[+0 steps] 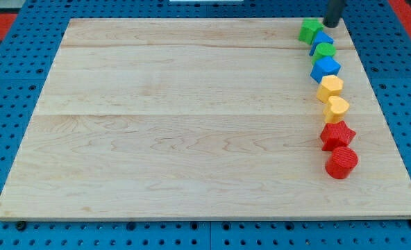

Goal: Push the blue triangle slightly left

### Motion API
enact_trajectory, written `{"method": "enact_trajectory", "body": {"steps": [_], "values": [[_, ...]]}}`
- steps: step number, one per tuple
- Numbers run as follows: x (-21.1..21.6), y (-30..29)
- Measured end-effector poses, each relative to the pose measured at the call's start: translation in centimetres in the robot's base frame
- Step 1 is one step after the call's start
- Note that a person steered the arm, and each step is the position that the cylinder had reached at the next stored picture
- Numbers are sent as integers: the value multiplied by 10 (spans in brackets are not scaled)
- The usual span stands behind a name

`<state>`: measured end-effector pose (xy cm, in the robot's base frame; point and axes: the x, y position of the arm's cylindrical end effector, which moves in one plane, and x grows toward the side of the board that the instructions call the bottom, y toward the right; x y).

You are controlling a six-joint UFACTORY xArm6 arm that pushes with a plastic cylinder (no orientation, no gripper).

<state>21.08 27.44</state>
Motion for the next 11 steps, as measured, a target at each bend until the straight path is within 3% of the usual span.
{"method": "enact_trajectory", "body": {"steps": [3, 5, 6, 9, 11], "values": [[22, -69], [20, 22], [44, 16], [54, -82], [56, 13]]}}
